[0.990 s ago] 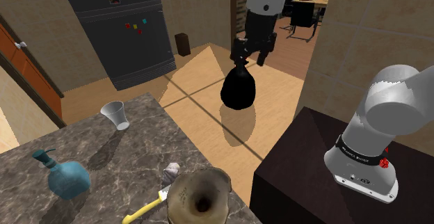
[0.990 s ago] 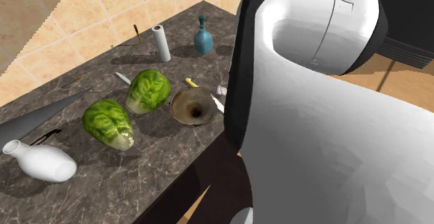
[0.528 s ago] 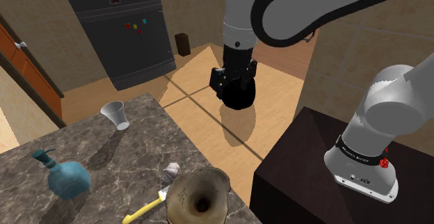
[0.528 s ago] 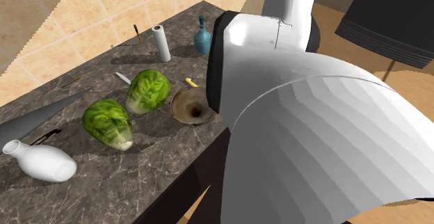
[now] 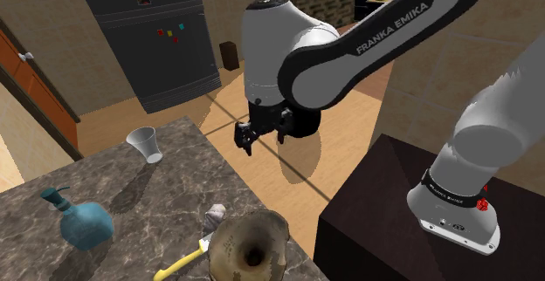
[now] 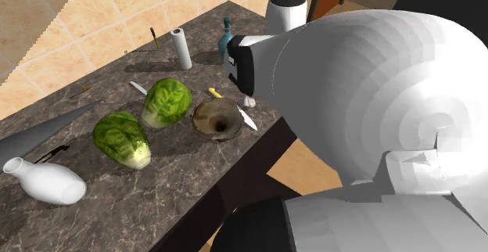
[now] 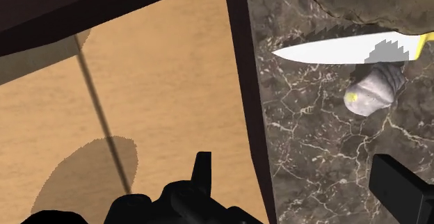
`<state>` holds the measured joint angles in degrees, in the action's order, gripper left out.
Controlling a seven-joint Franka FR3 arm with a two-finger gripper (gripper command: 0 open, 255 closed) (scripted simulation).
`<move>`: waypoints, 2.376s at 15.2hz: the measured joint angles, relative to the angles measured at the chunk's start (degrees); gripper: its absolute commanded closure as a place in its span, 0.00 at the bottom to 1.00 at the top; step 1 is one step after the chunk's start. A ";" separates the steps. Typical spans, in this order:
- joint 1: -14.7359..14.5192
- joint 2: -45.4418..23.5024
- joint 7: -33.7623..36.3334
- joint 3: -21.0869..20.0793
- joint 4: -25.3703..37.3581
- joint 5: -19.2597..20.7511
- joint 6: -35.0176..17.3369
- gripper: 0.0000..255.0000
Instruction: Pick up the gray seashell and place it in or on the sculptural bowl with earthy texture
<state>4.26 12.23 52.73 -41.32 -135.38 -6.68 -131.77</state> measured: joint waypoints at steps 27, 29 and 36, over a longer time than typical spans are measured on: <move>-21.55 -57.93 44.80 11.01 38.19 42.68 -2.80 0.00; -21.79 -58.50 44.97 11.28 38.44 42.94 -3.09 0.00; -21.85 -58.69 44.99 11.37 38.54 43.04 -3.22 1.00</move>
<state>-17.58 -46.45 97.72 -29.94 -96.83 36.36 -134.99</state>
